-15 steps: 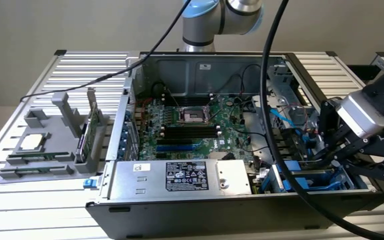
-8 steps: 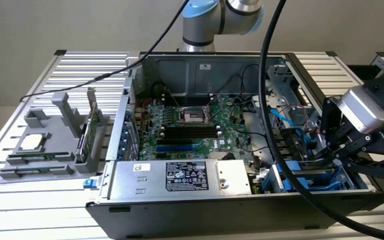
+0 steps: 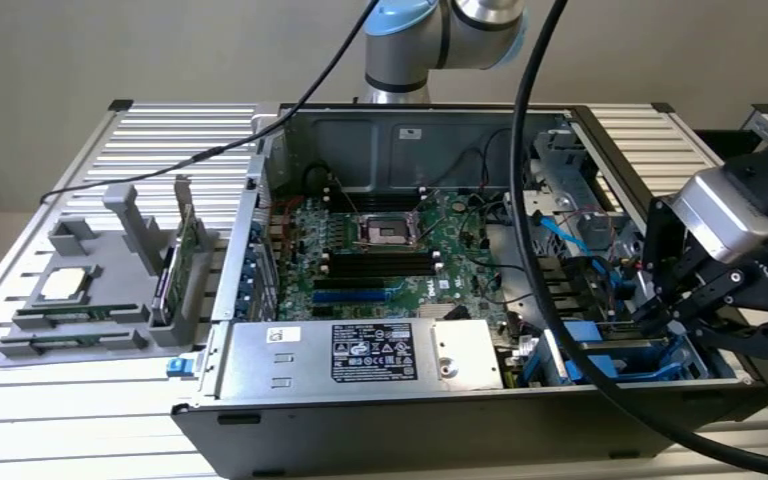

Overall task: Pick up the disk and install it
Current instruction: 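Insert the first disk wire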

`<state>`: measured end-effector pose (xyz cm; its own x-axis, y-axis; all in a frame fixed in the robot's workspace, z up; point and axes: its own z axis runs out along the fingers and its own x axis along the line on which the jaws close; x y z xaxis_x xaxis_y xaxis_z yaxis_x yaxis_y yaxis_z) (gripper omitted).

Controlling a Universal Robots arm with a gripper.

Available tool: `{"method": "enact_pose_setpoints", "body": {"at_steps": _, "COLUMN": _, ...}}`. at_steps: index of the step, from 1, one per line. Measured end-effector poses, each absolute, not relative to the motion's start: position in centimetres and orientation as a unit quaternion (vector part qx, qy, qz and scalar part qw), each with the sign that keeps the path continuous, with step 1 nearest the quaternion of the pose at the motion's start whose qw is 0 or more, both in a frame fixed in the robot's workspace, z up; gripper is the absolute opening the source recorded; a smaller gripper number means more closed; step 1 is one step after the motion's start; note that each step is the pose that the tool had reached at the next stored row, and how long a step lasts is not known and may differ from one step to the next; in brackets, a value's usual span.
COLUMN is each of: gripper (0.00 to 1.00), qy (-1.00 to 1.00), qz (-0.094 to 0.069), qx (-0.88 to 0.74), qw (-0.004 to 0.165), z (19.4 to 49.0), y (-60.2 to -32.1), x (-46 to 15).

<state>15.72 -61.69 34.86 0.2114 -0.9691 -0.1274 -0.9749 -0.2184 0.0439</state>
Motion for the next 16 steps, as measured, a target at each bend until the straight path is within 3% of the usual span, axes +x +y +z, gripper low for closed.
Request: {"method": "enact_pose_setpoints", "body": {"at_steps": 16, "gripper": 0.18, "qy": 0.646, "qz": 0.062, "qx": -0.761, "qw": 0.024, "z": 34.9, "y": -60.5, "x": 15.7}}
